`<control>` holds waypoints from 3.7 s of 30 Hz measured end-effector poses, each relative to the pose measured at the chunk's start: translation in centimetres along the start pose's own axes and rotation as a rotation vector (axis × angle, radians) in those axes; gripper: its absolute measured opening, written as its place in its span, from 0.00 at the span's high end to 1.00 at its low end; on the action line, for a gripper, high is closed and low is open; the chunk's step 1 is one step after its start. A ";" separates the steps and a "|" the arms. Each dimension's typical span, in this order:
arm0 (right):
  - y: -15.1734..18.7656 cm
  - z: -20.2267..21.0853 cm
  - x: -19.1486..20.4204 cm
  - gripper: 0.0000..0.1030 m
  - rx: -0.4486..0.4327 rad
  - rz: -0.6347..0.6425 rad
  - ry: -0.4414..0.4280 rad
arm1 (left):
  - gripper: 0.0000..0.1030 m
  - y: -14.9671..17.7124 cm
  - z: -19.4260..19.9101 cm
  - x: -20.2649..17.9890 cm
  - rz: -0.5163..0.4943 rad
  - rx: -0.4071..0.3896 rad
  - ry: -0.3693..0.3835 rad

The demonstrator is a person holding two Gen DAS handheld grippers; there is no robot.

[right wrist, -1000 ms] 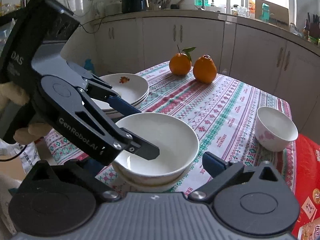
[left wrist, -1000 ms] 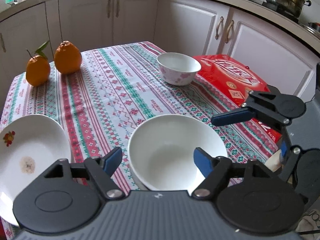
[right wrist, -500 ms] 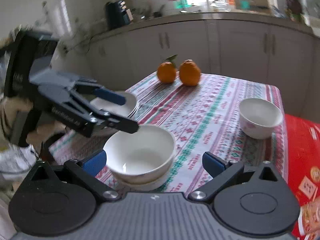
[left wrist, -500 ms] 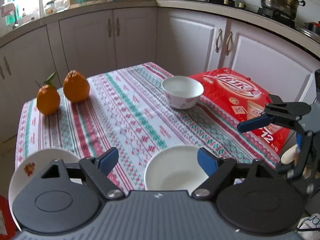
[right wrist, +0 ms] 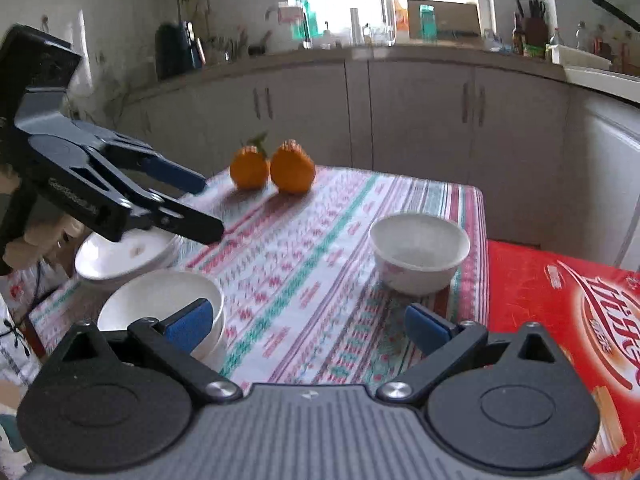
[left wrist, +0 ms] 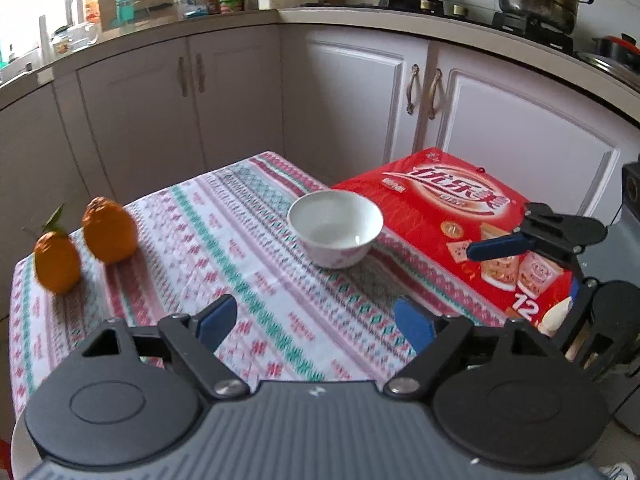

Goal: Organize plates and bowls
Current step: 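Grasp the rim of the next white bowl with the left tool, then lift the bowl with the left tool and carry it toward the stack, then lower the held bowl into the other white bowl and open the left tool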

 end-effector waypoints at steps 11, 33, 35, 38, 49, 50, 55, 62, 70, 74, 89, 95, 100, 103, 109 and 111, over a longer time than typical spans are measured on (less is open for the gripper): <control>-0.4 -3.8 -5.3 0.00 0.092 0.128 0.153 | 0.17 -2.6 -7.3 -0.2 0.005 0.057 0.029; 0.5 -11.5 -10.4 0.00 0.126 0.147 0.054 | 0.17 -4.2 -17.7 0.3 -0.021 0.143 0.052; 0.6 -11.9 -10.5 0.00 0.127 0.157 0.053 | 0.17 -4.2 -18.3 0.3 -0.018 0.151 0.057; 0.8 -12.3 -10.3 0.00 0.129 0.184 0.050 | 0.17 -4.2 -19.0 0.2 -0.020 0.155 0.069; 1.2 -13.2 -10.5 0.17 0.117 0.201 0.035 | 0.32 -4.1 -20.6 0.0 -0.009 0.182 0.096; 1.2 -13.2 -10.5 0.17 0.116 0.198 0.033 | 0.32 -4.1 -20.7 0.1 -0.009 0.184 0.094; 1.0 -13.2 -10.7 0.17 0.105 0.195 0.032 | 0.34 -3.9 -21.1 0.1 -0.008 0.194 0.099; 1.0 -13.1 -10.5 0.18 0.103 0.209 0.038 | 0.34 -3.9 -21.2 0.2 -0.012 0.197 0.102; 1.0 -12.7 -10.2 0.18 0.116 0.211 0.039 | 0.34 -3.7 -20.8 -0.1 -0.018 0.206 0.110; 0.8 -12.1 -9.9 0.18 0.123 0.202 0.033 | 0.34 -3.6 -19.8 -0.6 -0.029 0.200 0.113; -1.1 -7.7 -5.5 0.18 0.134 0.222 0.004 | 0.34 -4.2 -12.0 -2.1 -0.035 0.131 0.092; -1.5 -6.0 -3.2 0.18 0.121 0.240 -0.013 | 0.34 -3.7 -8.7 -2.6 -0.056 0.101 0.068; -1.6 -4.5 -1.2 0.18 0.109 0.251 -0.033 | 0.33 -3.3 -5.9 -2.8 -0.045 0.082 0.053; -1.8 -3.8 -0.1 0.18 0.107 0.251 -0.052 | 0.33 -2.8 -4.3 -2.9 -0.049 0.069 0.036; -2.0 -2.8 2.2 0.18 0.118 0.238 -0.105 | 0.33 -1.8 -1.5 -2.6 -0.018 0.057 0.008; -1.9 -2.5 3.2 0.18 0.122 0.247 -0.119 | 0.33 -1.2 -0.4 -2.3 0.000 0.051 -0.006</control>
Point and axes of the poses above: each gripper's, at about its wrist camera, not at the fingertips, and z roughly against the way its jaws point, x to its left, y to its underside, the point moved 7 cm from there along -z, roughly the way its jaws point, and after that the axes turned 6 degrees about -x, right-handed, at the moved point
